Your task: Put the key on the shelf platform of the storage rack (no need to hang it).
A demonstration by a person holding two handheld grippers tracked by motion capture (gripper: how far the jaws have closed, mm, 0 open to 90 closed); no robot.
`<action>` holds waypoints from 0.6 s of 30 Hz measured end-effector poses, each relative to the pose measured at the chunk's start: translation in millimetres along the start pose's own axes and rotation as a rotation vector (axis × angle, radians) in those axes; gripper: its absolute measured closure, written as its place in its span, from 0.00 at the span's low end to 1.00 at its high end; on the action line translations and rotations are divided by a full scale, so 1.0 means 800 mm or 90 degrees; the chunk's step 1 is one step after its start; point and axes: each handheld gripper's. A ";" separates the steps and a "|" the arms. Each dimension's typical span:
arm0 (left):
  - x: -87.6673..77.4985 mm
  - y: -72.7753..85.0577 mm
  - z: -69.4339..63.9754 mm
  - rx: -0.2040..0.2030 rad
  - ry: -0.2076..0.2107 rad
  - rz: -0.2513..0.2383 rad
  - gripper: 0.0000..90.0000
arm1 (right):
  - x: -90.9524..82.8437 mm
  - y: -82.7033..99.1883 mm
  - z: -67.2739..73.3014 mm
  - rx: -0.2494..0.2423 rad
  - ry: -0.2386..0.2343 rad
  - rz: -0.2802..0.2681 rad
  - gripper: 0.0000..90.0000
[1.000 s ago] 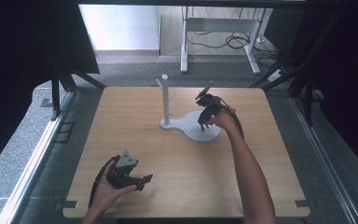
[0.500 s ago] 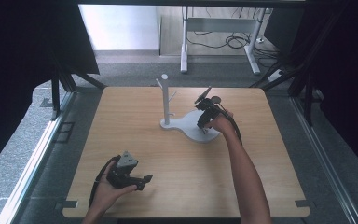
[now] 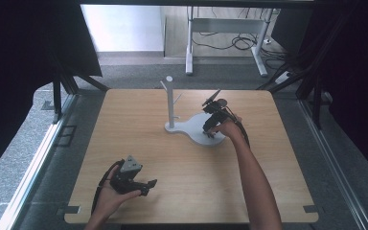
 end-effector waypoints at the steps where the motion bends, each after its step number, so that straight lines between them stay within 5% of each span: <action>1: 0.000 0.000 0.000 -0.001 0.000 0.000 0.23 | -0.003 0.001 0.000 -0.001 0.003 -0.006 0.53; 8: 0.001 0.000 0.000 0.002 -0.001 0.003 0.23 | -0.025 0.015 0.002 -0.012 0.012 -0.037 0.48; 18: 0.002 0.001 0.002 0.000 0.001 0.003 0.23 | -0.050 0.039 0.007 -0.021 -0.011 -0.056 0.47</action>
Point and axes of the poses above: each handheld gripper's, and its own axes: x roughly forward along the jaws, y roughly out of its underside, z roughly to its left, and after that the axes turned 3 degrees about -x, right-handed
